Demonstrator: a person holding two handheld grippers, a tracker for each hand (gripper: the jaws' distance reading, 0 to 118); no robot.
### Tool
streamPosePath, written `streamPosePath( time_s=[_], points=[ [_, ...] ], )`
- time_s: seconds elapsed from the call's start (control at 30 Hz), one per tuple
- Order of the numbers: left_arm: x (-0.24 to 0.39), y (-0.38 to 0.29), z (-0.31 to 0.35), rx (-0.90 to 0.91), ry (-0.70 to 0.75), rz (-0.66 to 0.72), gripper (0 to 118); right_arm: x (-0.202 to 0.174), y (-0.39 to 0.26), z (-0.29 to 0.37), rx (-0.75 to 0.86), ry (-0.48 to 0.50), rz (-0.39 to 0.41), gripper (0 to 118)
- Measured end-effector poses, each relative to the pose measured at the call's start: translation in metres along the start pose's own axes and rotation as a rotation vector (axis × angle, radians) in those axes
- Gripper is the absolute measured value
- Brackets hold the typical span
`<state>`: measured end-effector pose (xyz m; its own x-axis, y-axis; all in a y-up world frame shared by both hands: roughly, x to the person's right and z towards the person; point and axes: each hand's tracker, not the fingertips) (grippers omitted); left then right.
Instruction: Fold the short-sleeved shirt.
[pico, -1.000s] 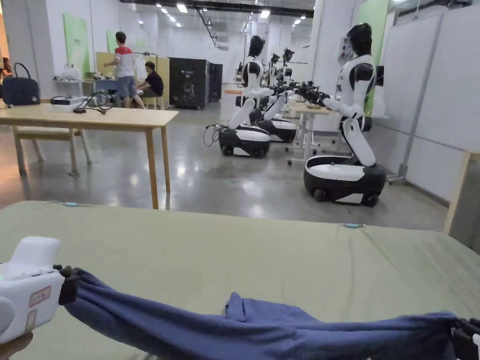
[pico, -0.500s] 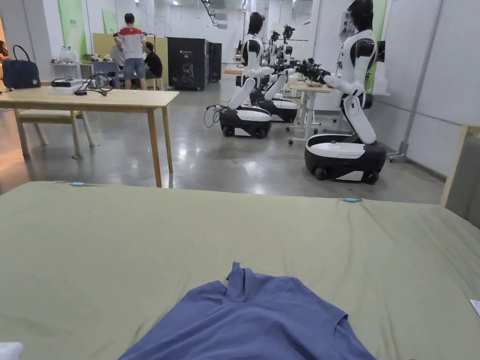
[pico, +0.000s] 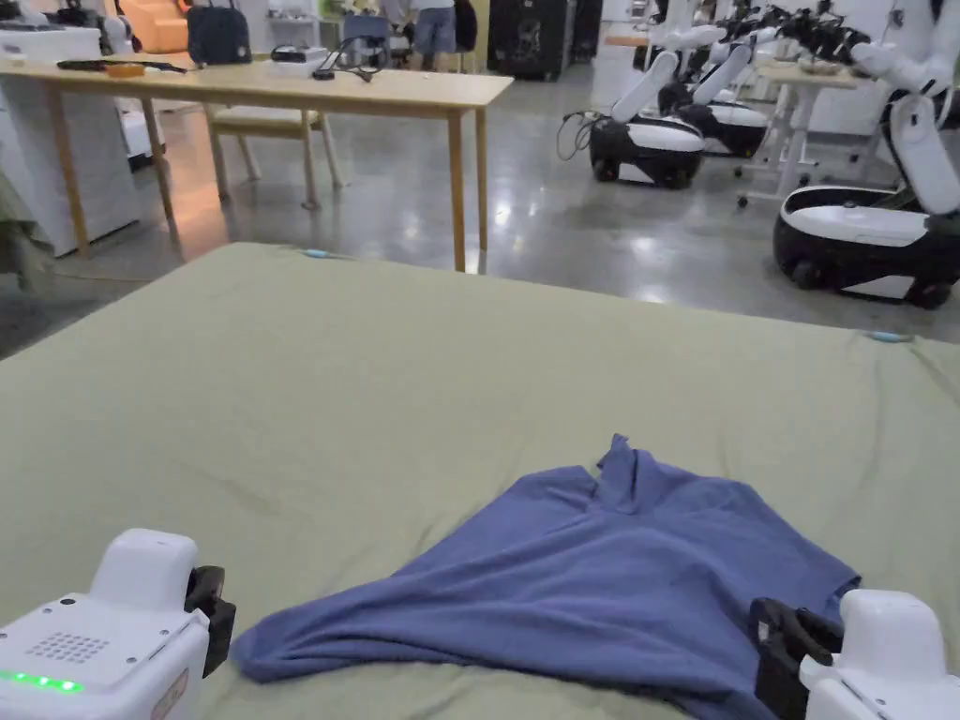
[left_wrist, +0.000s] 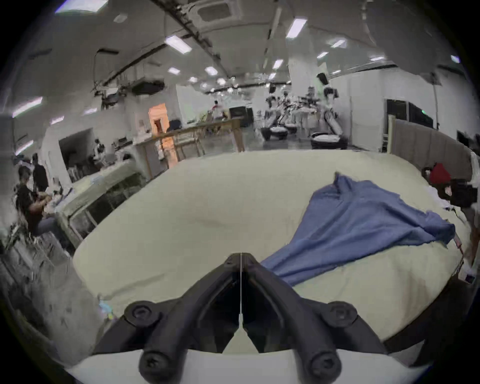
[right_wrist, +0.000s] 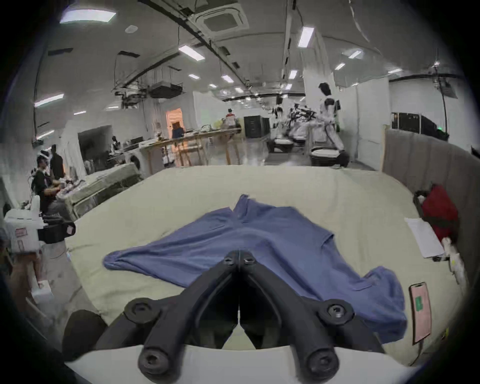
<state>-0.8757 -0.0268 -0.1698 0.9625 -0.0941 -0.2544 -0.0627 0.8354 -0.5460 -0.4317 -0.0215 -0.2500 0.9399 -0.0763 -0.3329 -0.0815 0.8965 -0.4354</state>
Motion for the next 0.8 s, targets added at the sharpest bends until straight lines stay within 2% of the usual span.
streamPosePath(
  time_s=[0.13,0.17,0.2,0.27,0.3,0.37,0.57,0.6,0.63,0.67,0.7,0.73,0.77,0.8],
  points=[
    [-0.033,-0.022,-0.022,-0.105,-0.043,0.088,0,-0.001,-0.007,-0.022,-0.054,0.016,-0.023,0],
    [-0.037,-0.026,-0.028,-0.108,-0.056,0.107,3,0.001,-0.007,-0.027,-0.062,0.016,-0.023,0],
    [-0.039,-0.029,-0.036,-0.117,-0.056,0.113,15,-0.001,-0.008,-0.033,-0.072,0.014,-0.016,0],
    [-0.032,-0.033,-0.056,-0.171,-0.053,0.117,98,-0.005,-0.009,-0.042,-0.088,0.014,0.001,0],
    [-0.029,-0.034,-0.067,-0.177,-0.055,0.11,117,-0.001,-0.008,-0.048,-0.097,0.009,0.005,1],
    [-0.018,-0.033,-0.084,-0.167,-0.065,0.099,112,-0.001,-0.006,-0.058,-0.112,0.0,0.016,1],
    [0.006,-0.028,-0.148,-0.251,-0.081,0.058,111,0.021,0.009,-0.087,-0.145,-0.035,0.066,0],
    [0.011,-0.028,-0.156,-0.283,-0.08,0.024,103,0.028,0.014,-0.095,-0.151,-0.044,0.075,0],
    [0.017,-0.03,-0.161,-0.323,-0.088,-0.003,71,0.036,0.02,-0.105,-0.157,-0.051,0.081,1],
    [0.021,-0.031,-0.165,-0.366,-0.133,-0.014,64,0.045,0.027,-0.117,-0.162,-0.058,0.086,1],
    [0.029,-0.03,-0.161,-0.362,-0.163,-0.007,48,0.056,0.035,-0.131,-0.164,-0.073,0.106,1],
    [0.03,-0.022,-0.151,-0.286,-0.1,-0.092,0,0.067,0.044,-0.149,-0.166,-0.106,0.156,5],
    [0.032,-0.019,-0.143,-0.279,-0.119,-0.11,0,0.077,0.052,-0.168,-0.187,-0.14,0.188,19],
    [0.036,-0.015,-0.136,-0.259,-0.098,-0.093,0,0.089,0.06,-0.193,-0.233,-0.161,0.207,42]
  ],
)
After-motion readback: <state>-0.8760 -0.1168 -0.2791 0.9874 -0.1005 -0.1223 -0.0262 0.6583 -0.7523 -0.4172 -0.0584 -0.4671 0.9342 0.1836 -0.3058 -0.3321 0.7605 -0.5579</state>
